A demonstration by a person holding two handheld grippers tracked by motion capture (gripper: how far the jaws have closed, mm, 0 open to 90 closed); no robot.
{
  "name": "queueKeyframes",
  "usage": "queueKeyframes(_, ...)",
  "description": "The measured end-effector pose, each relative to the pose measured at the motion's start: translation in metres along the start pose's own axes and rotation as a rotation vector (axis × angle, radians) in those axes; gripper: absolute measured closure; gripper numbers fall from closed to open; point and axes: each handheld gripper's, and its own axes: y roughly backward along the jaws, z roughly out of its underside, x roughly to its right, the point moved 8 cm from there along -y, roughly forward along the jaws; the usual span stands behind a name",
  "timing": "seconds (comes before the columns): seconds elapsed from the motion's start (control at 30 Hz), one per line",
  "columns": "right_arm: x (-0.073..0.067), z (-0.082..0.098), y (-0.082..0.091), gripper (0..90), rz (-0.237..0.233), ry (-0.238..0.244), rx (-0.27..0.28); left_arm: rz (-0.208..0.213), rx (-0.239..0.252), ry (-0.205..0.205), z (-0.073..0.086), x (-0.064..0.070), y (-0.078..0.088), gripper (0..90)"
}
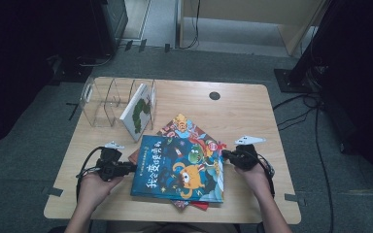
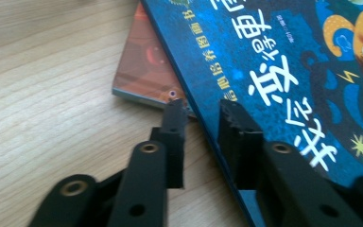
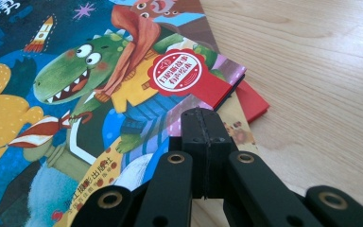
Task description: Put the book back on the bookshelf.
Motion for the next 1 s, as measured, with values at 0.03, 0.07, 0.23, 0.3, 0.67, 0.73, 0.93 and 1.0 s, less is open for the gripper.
queueKeyframes(0.03, -0.001, 0.000, 0.000, 90.0, 0.000, 0.001, -0.003, -0.007, 0.005, -0.004, 0.000, -0.001, 0.000, 67.8)
queueKeyframes(0.07, -0.002, 0.000, -0.001, 90.0, 0.002, 0.010, 0.002, -0.004, 0.007, -0.005, 0.000, -0.002, 0.001, 65.8)
queueKeyframes(0.23, -0.004, 0.002, 0.001, 89.7, -0.010, 0.000, 0.003, 0.010, -0.002, -0.008, 0.000, -0.004, 0.003, 54.3)
queueKeyframes(0.3, -0.005, 0.003, 0.002, 89.8, -0.017, 0.000, 0.001, 0.028, 0.001, -0.007, -0.001, -0.003, 0.003, 50.5)
queueKeyframes(0.67, -0.014, 0.010, 0.007, 90.0, -0.011, 0.018, -0.006, 0.046, -0.026, -0.030, -0.005, 0.004, -0.005, 38.8)
queueKeyframes(0.73, -0.017, 0.010, 0.006, 90.0, -0.020, 0.022, -0.007, 0.049, -0.033, -0.025, -0.005, 0.004, -0.007, 38.0)
queueKeyframes(0.93, -0.024, 0.011, 0.006, 90.0, -0.033, 0.035, -0.016, 0.048, -0.048, -0.023, -0.004, 0.004, -0.011, 36.3)
queueKeyframes(1.0, -0.024, 0.011, 0.006, 90.0, -0.035, 0.038, -0.016, 0.046, -0.059, -0.019, -0.002, 0.003, -0.013, 38.7)
